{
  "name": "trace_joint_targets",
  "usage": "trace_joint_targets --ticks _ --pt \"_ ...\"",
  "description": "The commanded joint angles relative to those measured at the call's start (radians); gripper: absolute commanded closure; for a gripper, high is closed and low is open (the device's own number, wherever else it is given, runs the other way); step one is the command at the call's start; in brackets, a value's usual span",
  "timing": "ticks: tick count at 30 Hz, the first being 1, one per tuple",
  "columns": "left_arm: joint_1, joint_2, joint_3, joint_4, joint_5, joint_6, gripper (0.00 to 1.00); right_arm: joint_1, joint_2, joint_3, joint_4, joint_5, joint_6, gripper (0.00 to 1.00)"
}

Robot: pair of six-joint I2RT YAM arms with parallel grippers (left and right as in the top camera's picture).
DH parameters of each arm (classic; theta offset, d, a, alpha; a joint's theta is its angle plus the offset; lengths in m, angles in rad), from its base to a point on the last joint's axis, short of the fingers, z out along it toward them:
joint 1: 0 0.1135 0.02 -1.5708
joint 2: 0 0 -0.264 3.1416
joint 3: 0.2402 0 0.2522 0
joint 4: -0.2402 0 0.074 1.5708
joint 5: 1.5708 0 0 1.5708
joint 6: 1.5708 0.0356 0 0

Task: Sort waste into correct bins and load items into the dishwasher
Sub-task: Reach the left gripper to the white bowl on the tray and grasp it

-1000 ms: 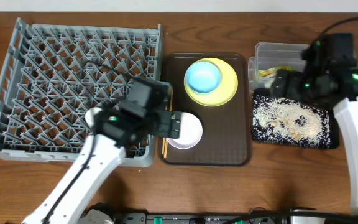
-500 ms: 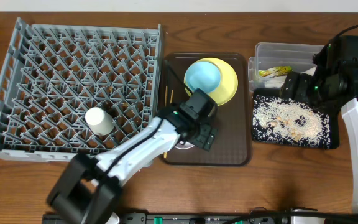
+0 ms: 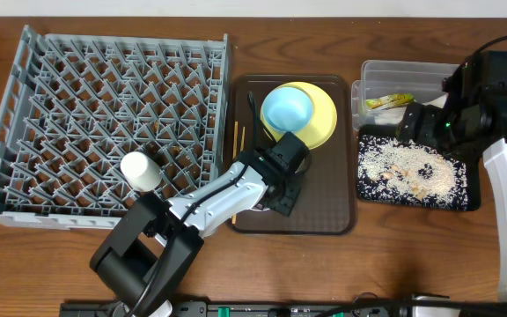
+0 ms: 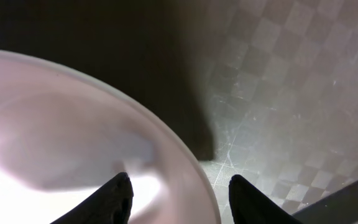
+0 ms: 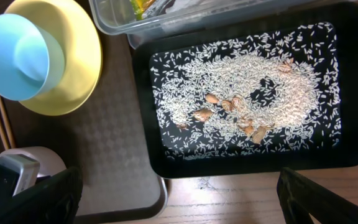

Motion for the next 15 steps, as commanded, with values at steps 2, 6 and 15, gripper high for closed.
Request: trace_joint_targets --ticks 2,6,15 --pt "-0.003 -0.023 0.015 0.001 -0.005 -0.01 0.46 -0.007 0.0 0.003 0.0 0.005 0.012 0.02" --pt "-0.003 -0.051 0.017 0.001 -0.005 -0.01 0.46 -0.007 0.0 0.003 -0.001 0.005 0.012 0.02" --pt "-0.003 -0.06 0.014 -0.008 -0.005 -0.01 0.6 -0.007 0.0 0.003 -0.006 0.005 0.012 0.02"
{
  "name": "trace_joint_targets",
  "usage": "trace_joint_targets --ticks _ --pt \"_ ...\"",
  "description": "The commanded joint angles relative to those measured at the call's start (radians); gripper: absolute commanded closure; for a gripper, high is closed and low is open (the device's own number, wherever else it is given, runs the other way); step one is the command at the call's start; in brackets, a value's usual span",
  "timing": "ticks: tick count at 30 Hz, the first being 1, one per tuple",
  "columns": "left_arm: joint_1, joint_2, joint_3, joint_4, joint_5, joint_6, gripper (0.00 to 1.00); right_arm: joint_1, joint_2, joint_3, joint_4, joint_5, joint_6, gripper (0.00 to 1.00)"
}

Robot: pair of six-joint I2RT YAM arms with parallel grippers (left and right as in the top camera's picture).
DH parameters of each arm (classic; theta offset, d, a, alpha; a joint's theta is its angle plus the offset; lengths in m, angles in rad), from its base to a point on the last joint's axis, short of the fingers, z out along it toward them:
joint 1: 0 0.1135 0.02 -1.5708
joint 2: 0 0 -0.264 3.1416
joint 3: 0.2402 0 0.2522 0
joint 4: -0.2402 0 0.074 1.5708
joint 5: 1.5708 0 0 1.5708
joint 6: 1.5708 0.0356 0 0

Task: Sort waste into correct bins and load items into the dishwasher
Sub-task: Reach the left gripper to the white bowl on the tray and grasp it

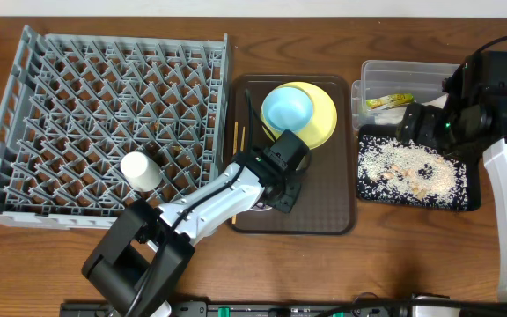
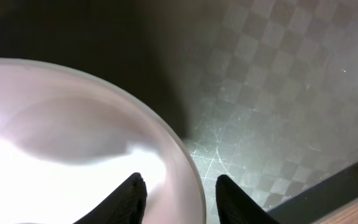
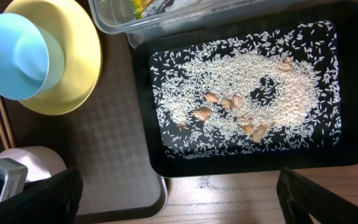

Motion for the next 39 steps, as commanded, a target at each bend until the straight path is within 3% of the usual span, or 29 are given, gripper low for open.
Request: trace_joint_targets --ticks 1,10,16,39 --pt "-0.003 -0.016 0.011 -0.003 -0.006 -0.006 0.61 -0.007 0.0 0.003 -0.003 0.005 0.009 0.02" --pt "-0.003 0.008 0.005 -0.003 -0.006 -0.021 0.61 -0.007 0.0 0.003 -0.008 0.005 0.009 0.03" --pt "-0.003 0.008 0.005 0.001 -0.006 -0.021 0.72 -0.007 0.0 0.003 -0.012 0.005 0.009 0.03" --pt "-0.038 0.024 -0.006 0.001 -0.048 -0.021 0.72 -0.007 -0.001 0.003 -0.027 0.005 0.009 0.03"
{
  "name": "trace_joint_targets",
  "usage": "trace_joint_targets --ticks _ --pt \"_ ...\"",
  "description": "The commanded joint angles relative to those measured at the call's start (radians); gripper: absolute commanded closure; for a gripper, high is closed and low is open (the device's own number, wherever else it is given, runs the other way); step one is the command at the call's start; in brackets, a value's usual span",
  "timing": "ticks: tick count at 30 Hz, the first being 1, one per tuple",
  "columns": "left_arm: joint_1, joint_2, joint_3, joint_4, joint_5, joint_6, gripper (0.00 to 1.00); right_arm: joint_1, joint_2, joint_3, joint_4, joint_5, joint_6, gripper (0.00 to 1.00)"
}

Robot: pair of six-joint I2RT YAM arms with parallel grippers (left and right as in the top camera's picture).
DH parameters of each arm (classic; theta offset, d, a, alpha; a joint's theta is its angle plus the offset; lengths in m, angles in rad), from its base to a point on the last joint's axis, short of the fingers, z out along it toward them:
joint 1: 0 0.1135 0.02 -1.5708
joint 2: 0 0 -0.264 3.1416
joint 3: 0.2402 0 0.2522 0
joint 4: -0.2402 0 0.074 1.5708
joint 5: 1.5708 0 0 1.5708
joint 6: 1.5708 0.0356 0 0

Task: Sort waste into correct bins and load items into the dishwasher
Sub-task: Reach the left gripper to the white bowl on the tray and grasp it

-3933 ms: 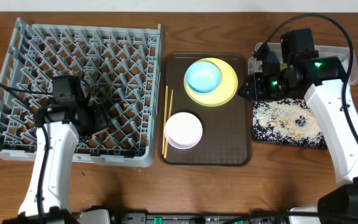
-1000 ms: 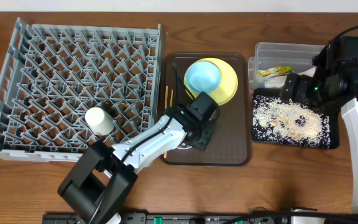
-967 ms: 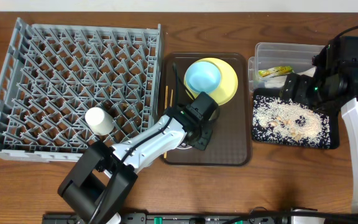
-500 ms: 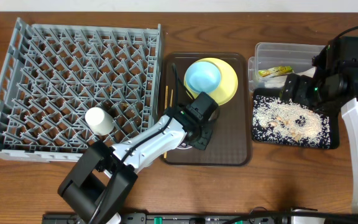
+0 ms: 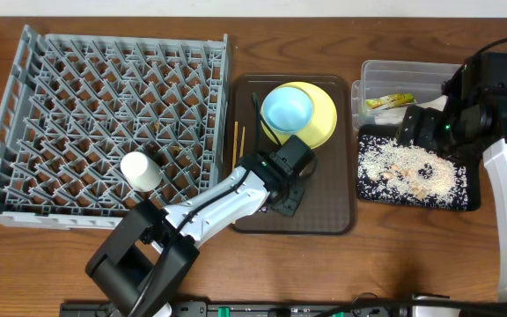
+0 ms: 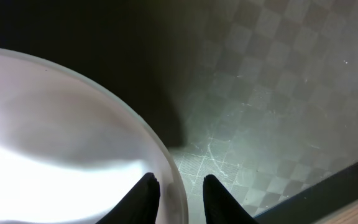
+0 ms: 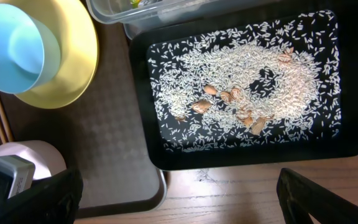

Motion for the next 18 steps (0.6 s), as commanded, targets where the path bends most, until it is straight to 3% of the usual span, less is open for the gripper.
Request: trace_joint_targets --ticks 1,4,8,18 --pt "-0.002 0.015 -0.005 0.001 -0.021 -0.002 0.72 -0.007 -0.001 0.003 -0.002 0.005 0.009 0.03" --pt "-0.002 0.015 -0.005 0.0 -0.021 -0.002 0.77 -0.007 -0.001 0.003 -0.004 0.005 0.009 0.03" --pt "-0.002 0.014 -0.005 0.001 -0.02 -0.005 0.92 -0.007 -0.001 0.003 -0.01 0.005 0.009 0.03" --pt "-0.002 -0.103 0.061 -0.029 -0.019 -0.012 0.93 -0.007 -0.001 0.003 -0.01 0.005 0.009 0.03"
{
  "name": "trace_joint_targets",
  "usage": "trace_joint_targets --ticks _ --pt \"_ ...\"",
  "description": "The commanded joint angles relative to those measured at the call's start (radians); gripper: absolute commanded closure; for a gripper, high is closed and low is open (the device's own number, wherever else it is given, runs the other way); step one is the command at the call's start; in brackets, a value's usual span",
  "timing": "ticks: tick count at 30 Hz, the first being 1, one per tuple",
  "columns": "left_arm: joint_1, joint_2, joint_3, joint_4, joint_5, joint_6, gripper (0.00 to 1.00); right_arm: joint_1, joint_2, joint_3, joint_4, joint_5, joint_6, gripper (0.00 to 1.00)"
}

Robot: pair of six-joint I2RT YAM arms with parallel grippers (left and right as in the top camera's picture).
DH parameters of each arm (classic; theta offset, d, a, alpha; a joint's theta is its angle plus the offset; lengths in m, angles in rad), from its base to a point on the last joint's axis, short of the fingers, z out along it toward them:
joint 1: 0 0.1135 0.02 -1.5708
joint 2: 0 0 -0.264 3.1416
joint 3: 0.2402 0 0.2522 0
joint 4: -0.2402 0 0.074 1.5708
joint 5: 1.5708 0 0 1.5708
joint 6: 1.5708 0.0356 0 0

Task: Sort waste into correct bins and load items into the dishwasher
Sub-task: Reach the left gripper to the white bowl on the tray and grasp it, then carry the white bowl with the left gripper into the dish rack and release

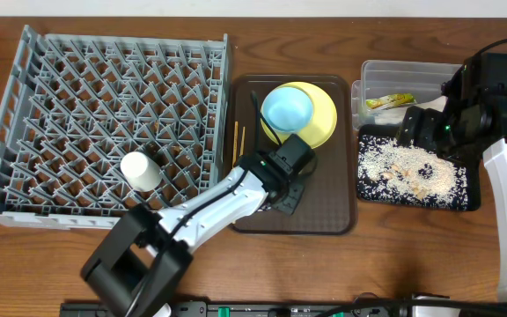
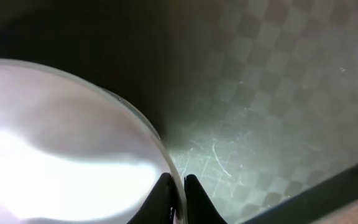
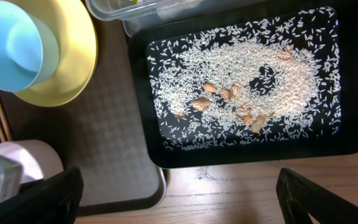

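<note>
A white cup (image 2: 61, 149) stands at the near left of the brown tray (image 1: 333, 202); it also shows in the right wrist view as a white cup (image 3: 17, 158). My left gripper (image 2: 178, 186) is shut on its rim, one finger inside and one outside. In the overhead view the left gripper (image 1: 275, 195) covers the cup. A blue bowl (image 1: 287, 107) sits on a yellow plate (image 1: 324, 119) at the tray's back. My right gripper (image 3: 179, 199) hangs open above the black tray of rice and scraps (image 1: 416, 172).
The grey dish rack (image 1: 104, 114) on the left holds one white cup (image 1: 140, 170) near its front right. Chopsticks (image 1: 235, 154) lie along the brown tray's left edge. A clear bin (image 1: 394, 79) with wrappers stands behind the black tray.
My left fingers were a little apart around the cup's rim; now they are pressed onto it. The right gripper has shifted very slightly over the black tray.
My left gripper stood wide open over the white cup's rim on the brown tray. At each later moment the gap between its fingers was smaller, and now they are shut on the rim. The right gripper stayed open above the rice tray, barely moving.
</note>
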Motion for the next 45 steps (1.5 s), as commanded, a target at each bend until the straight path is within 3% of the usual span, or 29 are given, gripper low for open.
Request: trace_joint_targets --ticks 1,9,16,19,28,36,45 --pt "0.0 -0.095 0.055 -0.011 0.01 -0.01 0.93 -0.007 -0.001 0.003 -0.002 0.005 0.009 0.03" --pt "0.063 -0.323 0.061 -0.005 0.01 -0.009 0.93 -0.007 -0.001 0.003 -0.002 0.005 0.009 0.03" --pt "0.274 -0.459 0.061 0.017 0.048 0.011 0.93 -0.007 -0.001 0.003 -0.002 0.005 0.009 0.03" --pt "0.407 -0.476 0.061 0.038 0.175 0.031 0.93 -0.007 -0.001 0.003 -0.002 0.005 0.009 0.03" --pt "0.818 -0.421 0.061 0.227 0.789 0.05 0.93 -0.007 -0.001 0.003 0.0 0.005 0.009 0.04" --pt "1.029 -0.22 0.061 0.482 1.088 -0.132 0.93 -0.007 -0.001 0.003 -0.002 0.005 0.009 0.05" --pt "1.11 0.052 0.061 0.809 1.295 -0.407 0.92 -0.007 -0.001 0.003 -0.003 0.005 0.009 0.05"
